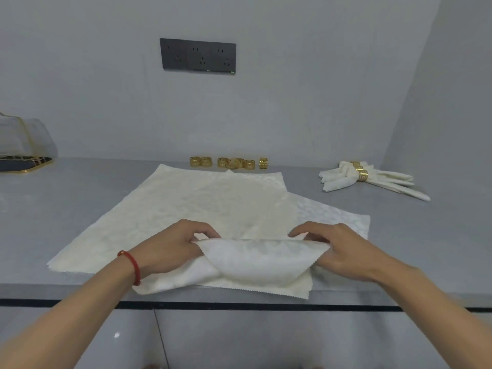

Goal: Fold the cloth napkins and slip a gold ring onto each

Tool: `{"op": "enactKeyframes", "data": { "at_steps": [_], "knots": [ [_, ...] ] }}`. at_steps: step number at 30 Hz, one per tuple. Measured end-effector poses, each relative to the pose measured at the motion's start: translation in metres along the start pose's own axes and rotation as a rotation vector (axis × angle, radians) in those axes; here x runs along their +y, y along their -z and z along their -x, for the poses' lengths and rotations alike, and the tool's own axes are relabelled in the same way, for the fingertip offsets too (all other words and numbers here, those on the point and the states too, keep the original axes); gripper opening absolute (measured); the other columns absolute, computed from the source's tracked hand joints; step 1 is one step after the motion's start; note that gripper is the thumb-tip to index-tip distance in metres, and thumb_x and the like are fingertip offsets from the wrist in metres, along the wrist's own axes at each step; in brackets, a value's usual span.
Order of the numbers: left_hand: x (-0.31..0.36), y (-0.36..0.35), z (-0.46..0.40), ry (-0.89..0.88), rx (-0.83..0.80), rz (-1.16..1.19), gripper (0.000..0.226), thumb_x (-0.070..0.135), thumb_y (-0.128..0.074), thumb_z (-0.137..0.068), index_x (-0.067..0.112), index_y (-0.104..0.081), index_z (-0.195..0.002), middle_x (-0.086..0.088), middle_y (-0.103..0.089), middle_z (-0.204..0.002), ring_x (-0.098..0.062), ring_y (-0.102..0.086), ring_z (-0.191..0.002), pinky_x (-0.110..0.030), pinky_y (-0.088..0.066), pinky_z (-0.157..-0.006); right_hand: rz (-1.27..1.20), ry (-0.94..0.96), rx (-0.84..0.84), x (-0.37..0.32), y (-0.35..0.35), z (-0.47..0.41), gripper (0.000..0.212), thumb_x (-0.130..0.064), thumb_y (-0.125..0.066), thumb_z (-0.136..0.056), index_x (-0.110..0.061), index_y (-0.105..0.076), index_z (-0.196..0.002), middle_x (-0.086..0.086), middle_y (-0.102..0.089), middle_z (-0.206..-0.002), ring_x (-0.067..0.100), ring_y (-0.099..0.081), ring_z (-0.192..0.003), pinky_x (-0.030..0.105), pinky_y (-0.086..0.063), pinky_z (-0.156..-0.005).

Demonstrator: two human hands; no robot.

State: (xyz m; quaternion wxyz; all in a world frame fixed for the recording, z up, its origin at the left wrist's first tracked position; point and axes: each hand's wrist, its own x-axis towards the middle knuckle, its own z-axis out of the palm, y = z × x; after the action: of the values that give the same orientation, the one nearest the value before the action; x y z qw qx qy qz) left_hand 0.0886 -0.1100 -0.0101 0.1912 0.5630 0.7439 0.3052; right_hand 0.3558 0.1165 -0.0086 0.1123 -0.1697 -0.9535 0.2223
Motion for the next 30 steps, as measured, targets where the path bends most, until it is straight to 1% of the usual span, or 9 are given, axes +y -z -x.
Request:
{"op": "enactKeyframes", "data": {
  "at_steps": [3,4,6,11,15,21,24,27,30],
  "knots": [
    [-0.009,0.012,0.017,-0.015,0.004,0.054,0.017,0.027,-0.055,-0.099,0.028,-0.070,-0.092,0.011,-0.072,-0.093,-0.012,-0.066,-0.088,-0.033,-0.048,-0.083,-0.104,0.099,0.045,-0.027,-0.008,-0.009,0.028,-0.011,-0.063,-0.097,-0.037,-0.072,-0.105,-0.018,-0.073,-0.098,0.006,-0.068,-0.093,0.024,-0.053,-0.082],
    [-0.013,0.016,0.020,-0.004,0.005,0.065,0.020,0.041,-0.054,-0.098,0.028,-0.069,-0.095,0.012,-0.070,-0.091,-0.012,-0.064,-0.082,-0.032,-0.047,-0.077,-0.150,0.119,0.030,-0.033,-0.009,-0.012,0.021,-0.014,-0.060,-0.101,-0.028,-0.072,-0.090,-0.017,-0.071,-0.086,0.005,-0.066,-0.082,0.026,-0.051,-0.076],
    [-0.020,0.022,0.020,0.050,-0.003,0.074,0.038,0.061,-0.047,-0.095,0.030,-0.068,-0.104,0.018,-0.068,-0.094,-0.005,-0.063,-0.081,-0.024,-0.045,-0.073,-0.260,0.091,-0.022,-0.039,-0.012,-0.023,0.046,-0.038,-0.054,-0.105,-0.015,-0.049,-0.066,-0.011,-0.047,-0.061,0.011,-0.044,-0.057,0.033,-0.037,-0.060],
    [-0.054,0.044,-0.028,0.186,-0.037,0.010,0.054,0.060,-0.044,-0.097,0.010,-0.044,-0.076,0.004,-0.039,-0.071,-0.015,-0.036,-0.064,-0.033,-0.031,-0.063,-0.360,-0.074,0.022,-0.028,-0.023,-0.082,0.052,-0.052,-0.044,-0.106,-0.022,-0.028,-0.066,-0.012,-0.029,-0.058,0.010,-0.027,-0.053,0.029,-0.025,-0.056],
    [-0.069,0.065,-0.105,0.215,0.054,-0.346,0.046,0.050,-0.043,-0.099,0.020,-0.045,-0.066,-0.006,-0.055,-0.067,-0.023,-0.053,-0.062,-0.036,-0.043,-0.065,-0.146,-0.189,0.127,0.000,-0.034,-0.167,0.044,-0.030,-0.055,-0.096,-0.018,-0.033,-0.060,-0.011,-0.036,-0.048,0.012,-0.033,-0.051,0.028,-0.028,-0.052],
    [-0.093,0.058,-0.208,0.360,0.161,-0.607,0.030,0.037,-0.041,-0.100,0.014,-0.058,-0.091,-0.006,-0.056,-0.093,-0.026,-0.057,-0.081,-0.035,-0.049,-0.077,0.217,-0.391,0.188,0.043,-0.058,-0.265,0.022,-0.032,-0.051,-0.093,-0.018,-0.048,-0.076,0.002,-0.053,-0.083,0.024,-0.052,-0.074,0.030,-0.039,-0.059],
    [-0.105,0.048,-0.231,0.346,0.253,-0.640,0.028,0.032,-0.042,-0.094,0.015,-0.050,-0.074,-0.004,-0.058,-0.086,-0.023,-0.055,-0.072,-0.031,-0.045,-0.066,0.374,-0.406,0.189,0.044,-0.062,-0.283,0.020,-0.031,-0.044,-0.097,-0.015,-0.056,-0.095,0.005,-0.062,-0.102,0.027,-0.057,-0.092,0.035,-0.044,-0.075],
    [-0.112,0.047,-0.242,0.338,0.309,-0.558,0.023,0.030,-0.051,-0.087,0.019,-0.049,-0.068,0.000,-0.058,-0.079,-0.021,-0.055,-0.067,-0.027,-0.037,-0.056,0.609,-0.256,0.213,0.043,-0.064,-0.286,0.031,-0.036,-0.040,-0.101,-0.020,-0.058,-0.121,0.002,-0.058,-0.125,0.025,-0.049,-0.119,0.042,-0.038,-0.097],
    [-0.118,0.048,-0.245,0.376,0.333,-0.478,0.009,0.032,-0.057,-0.084,0.024,-0.060,-0.082,0.004,-0.060,-0.088,-0.020,-0.059,-0.078,-0.028,-0.043,-0.064,0.484,-0.048,0.078,0.042,-0.069,-0.283,0.041,-0.044,-0.037,-0.104,-0.028,-0.052,-0.139,-0.004,-0.049,-0.144,0.020,-0.036,-0.138,0.043,-0.028,-0.110]
  ]
}}
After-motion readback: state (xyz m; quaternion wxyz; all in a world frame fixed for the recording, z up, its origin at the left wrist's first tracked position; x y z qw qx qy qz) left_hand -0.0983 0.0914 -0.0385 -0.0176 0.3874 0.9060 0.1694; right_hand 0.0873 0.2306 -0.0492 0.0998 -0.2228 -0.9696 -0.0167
